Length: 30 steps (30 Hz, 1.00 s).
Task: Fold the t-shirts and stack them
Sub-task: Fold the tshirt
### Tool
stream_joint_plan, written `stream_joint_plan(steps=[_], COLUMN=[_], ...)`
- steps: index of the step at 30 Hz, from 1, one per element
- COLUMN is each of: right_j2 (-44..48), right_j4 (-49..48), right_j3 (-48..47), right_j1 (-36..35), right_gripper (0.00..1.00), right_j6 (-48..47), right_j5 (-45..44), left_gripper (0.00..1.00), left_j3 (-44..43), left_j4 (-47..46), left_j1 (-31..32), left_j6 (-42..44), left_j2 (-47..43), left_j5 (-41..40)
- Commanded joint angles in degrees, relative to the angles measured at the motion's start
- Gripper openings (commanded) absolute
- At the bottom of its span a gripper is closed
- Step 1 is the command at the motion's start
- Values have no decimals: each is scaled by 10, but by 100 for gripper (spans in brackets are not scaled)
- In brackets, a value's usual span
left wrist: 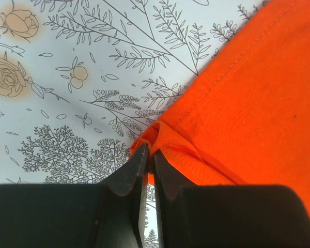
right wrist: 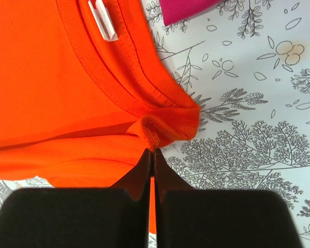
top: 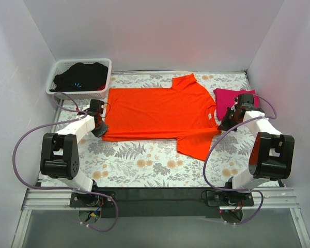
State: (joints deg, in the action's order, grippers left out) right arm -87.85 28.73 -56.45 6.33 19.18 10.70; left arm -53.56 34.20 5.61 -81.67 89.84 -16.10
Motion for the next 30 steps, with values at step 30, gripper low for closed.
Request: stream_joint_plan(steps=[30], right_j2=[-77], right_j4=[-3], right_j3=[-68], right_j1=[7], right_gripper=[1], right_j6=[-1], right_j5=[-19], left_gripper=[10], left_j3=[-45], left_j4=[-58], left_j1=[-16], left_j6=[28], left_j2=[45], left_j5=[-20])
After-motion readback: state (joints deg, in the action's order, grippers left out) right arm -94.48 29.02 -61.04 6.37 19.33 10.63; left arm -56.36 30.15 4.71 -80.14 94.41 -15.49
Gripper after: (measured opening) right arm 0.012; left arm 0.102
